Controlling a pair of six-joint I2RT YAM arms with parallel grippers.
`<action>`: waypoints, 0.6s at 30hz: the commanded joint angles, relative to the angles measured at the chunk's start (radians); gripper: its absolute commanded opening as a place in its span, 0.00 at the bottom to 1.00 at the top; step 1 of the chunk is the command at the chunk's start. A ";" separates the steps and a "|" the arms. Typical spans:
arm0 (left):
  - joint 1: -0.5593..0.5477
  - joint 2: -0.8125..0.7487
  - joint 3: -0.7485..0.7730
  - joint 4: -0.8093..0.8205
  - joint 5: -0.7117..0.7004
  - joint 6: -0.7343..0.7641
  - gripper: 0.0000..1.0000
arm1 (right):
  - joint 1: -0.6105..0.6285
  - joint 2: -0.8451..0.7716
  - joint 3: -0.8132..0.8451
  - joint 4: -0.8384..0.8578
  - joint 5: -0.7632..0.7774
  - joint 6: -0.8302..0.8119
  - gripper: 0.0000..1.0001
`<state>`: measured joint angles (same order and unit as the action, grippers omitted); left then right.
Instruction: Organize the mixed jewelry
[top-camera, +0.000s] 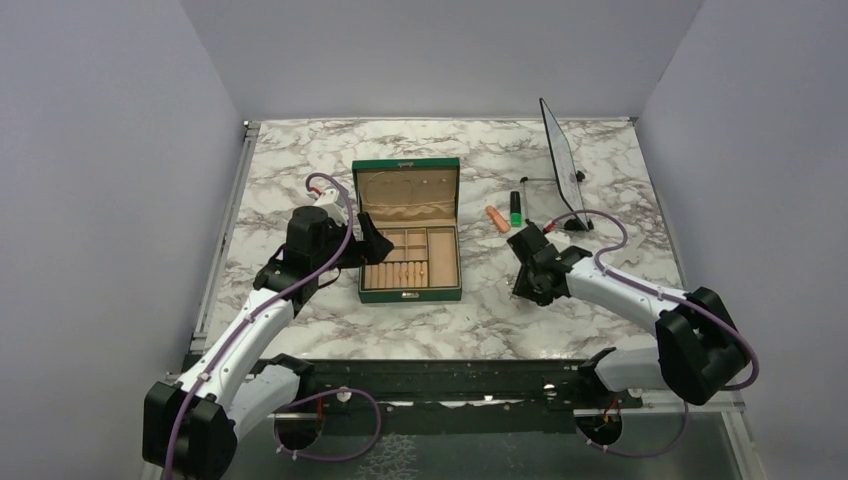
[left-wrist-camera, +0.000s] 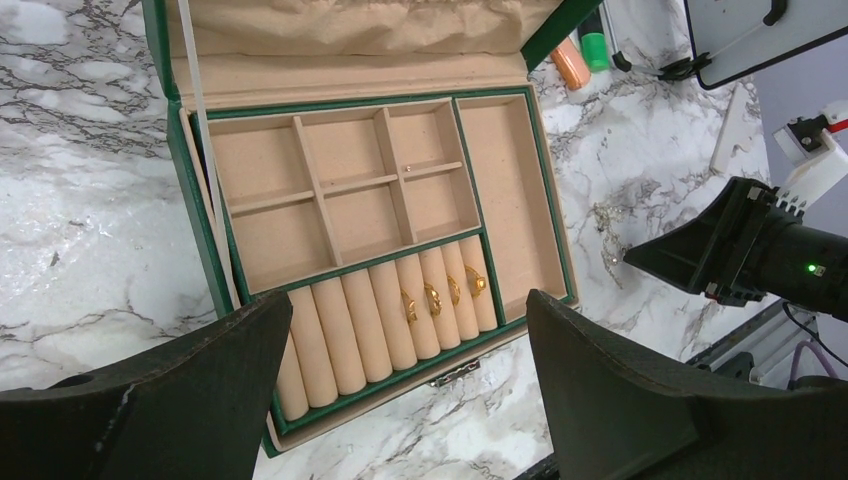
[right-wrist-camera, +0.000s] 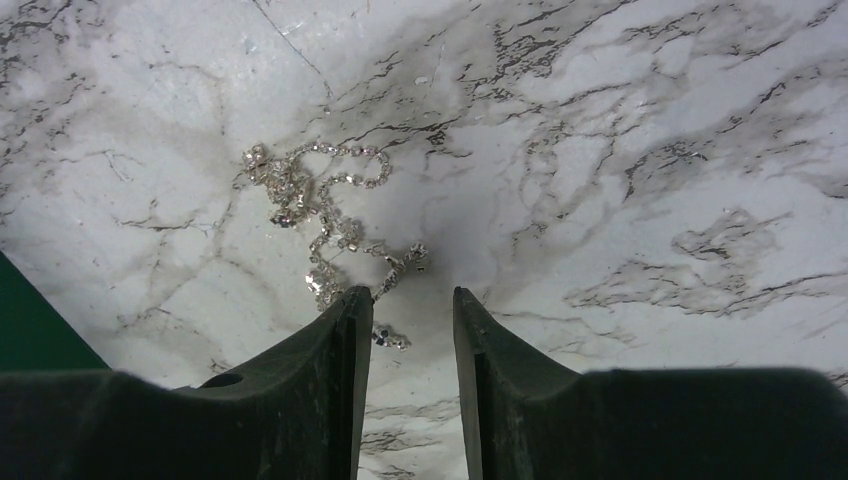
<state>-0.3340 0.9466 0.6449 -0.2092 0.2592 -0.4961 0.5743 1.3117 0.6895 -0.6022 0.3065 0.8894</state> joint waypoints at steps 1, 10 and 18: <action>0.006 0.007 -0.014 0.024 0.014 0.001 0.88 | -0.004 0.041 0.030 0.000 0.046 0.017 0.40; 0.006 0.009 -0.014 0.012 0.009 -0.002 0.88 | -0.004 0.069 0.030 0.012 0.050 0.015 0.40; 0.006 0.017 -0.014 0.011 0.009 -0.005 0.88 | -0.005 0.061 0.043 -0.070 0.081 0.040 0.32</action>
<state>-0.3340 0.9596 0.6422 -0.2108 0.2588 -0.4969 0.5739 1.3727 0.7025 -0.6086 0.3294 0.9005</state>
